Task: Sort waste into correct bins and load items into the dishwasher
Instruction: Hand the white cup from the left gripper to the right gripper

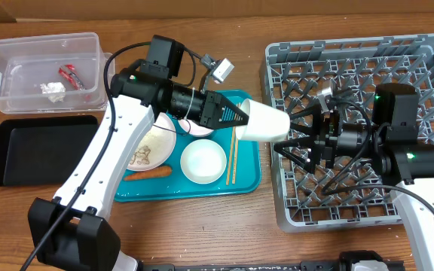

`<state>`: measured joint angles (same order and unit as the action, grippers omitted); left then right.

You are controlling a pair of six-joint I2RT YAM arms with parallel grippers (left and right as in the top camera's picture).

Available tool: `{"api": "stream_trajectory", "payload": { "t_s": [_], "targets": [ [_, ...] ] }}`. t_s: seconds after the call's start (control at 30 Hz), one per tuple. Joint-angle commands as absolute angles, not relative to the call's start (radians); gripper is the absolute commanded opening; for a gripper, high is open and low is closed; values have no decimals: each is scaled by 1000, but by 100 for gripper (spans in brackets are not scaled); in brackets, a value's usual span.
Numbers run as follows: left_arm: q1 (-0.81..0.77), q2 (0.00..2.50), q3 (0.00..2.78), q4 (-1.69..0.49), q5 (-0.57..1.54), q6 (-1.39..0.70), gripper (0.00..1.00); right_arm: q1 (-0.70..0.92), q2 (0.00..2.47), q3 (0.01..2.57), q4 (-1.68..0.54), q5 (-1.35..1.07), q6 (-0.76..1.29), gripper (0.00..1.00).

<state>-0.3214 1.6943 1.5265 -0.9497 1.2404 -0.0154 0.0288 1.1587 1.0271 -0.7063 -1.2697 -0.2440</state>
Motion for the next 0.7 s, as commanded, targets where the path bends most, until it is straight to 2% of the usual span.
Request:
{"api": "stream_trajectory", "payload": {
  "t_s": [0.0, 0.27, 0.33, 0.43, 0.67],
  "targets": [
    [-348, 1681, 1518, -906, 1313, -39, 4, 33, 1157, 1051, -696, -1389, -293, 100],
    [-395, 1681, 1518, -877, 1298, -75, 4, 33, 1157, 1051, -677, -1390, -292, 97],
    [-400, 1681, 1518, -878, 1290, -75, 4, 33, 1157, 1051, -669, -1390, -292, 92],
    [-400, 1681, 1518, -877, 1275, -92, 4, 33, 1157, 1051, -659, -1390, -292, 79],
    [-400, 1681, 1518, -877, 1274, -94, 4, 33, 1157, 1051, -659, -1390, -292, 69]
  ]
}}
